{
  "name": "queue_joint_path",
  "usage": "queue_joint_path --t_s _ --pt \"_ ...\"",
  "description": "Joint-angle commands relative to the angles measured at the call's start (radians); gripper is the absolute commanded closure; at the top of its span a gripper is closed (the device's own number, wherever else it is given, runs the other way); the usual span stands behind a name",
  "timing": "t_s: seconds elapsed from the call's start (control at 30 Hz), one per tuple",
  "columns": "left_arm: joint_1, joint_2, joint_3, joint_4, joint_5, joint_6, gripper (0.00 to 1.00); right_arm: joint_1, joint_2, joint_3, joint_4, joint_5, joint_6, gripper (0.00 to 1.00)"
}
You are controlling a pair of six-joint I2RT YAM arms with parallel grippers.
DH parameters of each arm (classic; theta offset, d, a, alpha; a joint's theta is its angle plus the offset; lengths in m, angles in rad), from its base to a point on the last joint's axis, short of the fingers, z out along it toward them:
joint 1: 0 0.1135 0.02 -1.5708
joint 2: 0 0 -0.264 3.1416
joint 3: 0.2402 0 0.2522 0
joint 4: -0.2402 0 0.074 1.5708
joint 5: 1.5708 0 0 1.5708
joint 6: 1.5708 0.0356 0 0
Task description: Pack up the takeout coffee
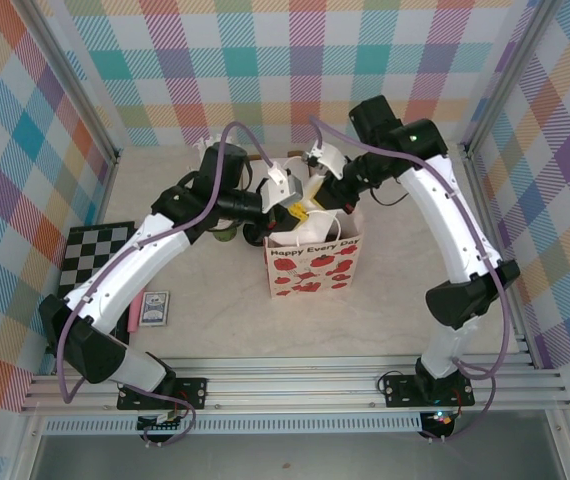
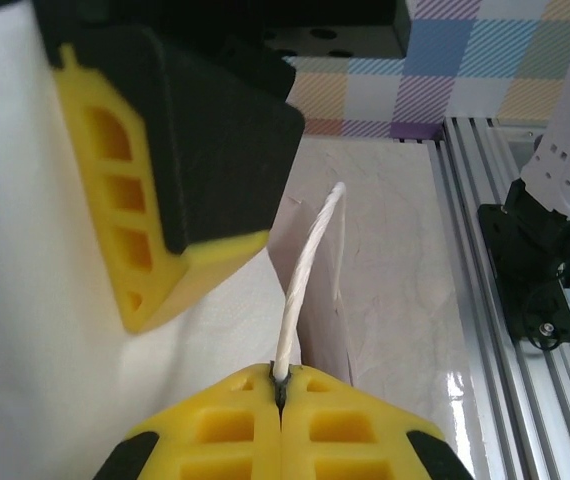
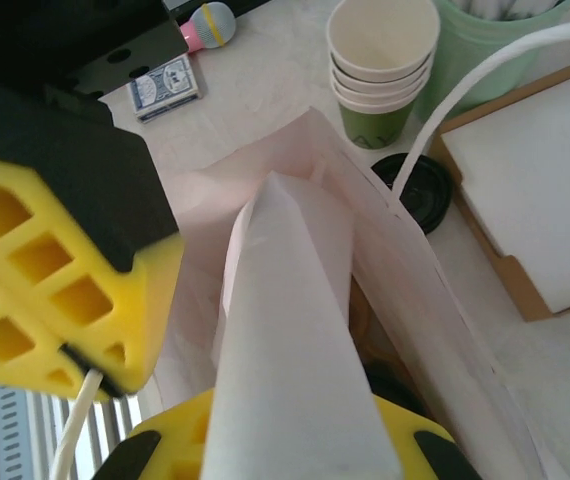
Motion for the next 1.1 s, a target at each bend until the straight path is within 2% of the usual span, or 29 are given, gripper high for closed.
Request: queue_joint_path --t_s 0.0,0.3,0.57,0.67,0.7,0.83,0.97,1.07 --pt "-0.006 -0.052 -0.027 -0.025 0.037 0.049 1.00 0.021 0.042 0.029 -0.031 -0.047 0.039 1.00" --pt "-0.003 -0.073 -0.046 -0.032 0.069 0.062 1.00 0.087 0.095 0.018 -0.001 -0.011 0.137 0.99" --pt "0.002 -0.071 -0.047 -0.041 0.082 0.065 1.00 0.146 0.173 0.036 -0.040 0.030 0.122 0.96" --pt "0.005 -0.072 -0.047 -0.041 0.083 0.066 1.00 0.148 0.178 0.038 -0.023 0.009 0.125 0.89" --pt "0.004 -0.072 -0.047 -0.044 0.082 0.066 1.00 0.147 0.173 0.039 -0.013 0.004 0.127 0.83" --pt "0.007 -0.073 -0.047 -0.051 0.077 0.069 1.00 0.145 0.134 0.038 0.028 -0.008 0.135 0.73" --pt "0.010 -0.075 -0.047 -0.056 0.076 0.074 1.00 0.132 0.084 0.033 0.061 -0.004 0.169 0.55" --pt "0.012 -0.073 -0.047 -0.054 0.078 0.076 1.00 0.115 0.027 -0.007 0.108 0.018 0.205 0.50"
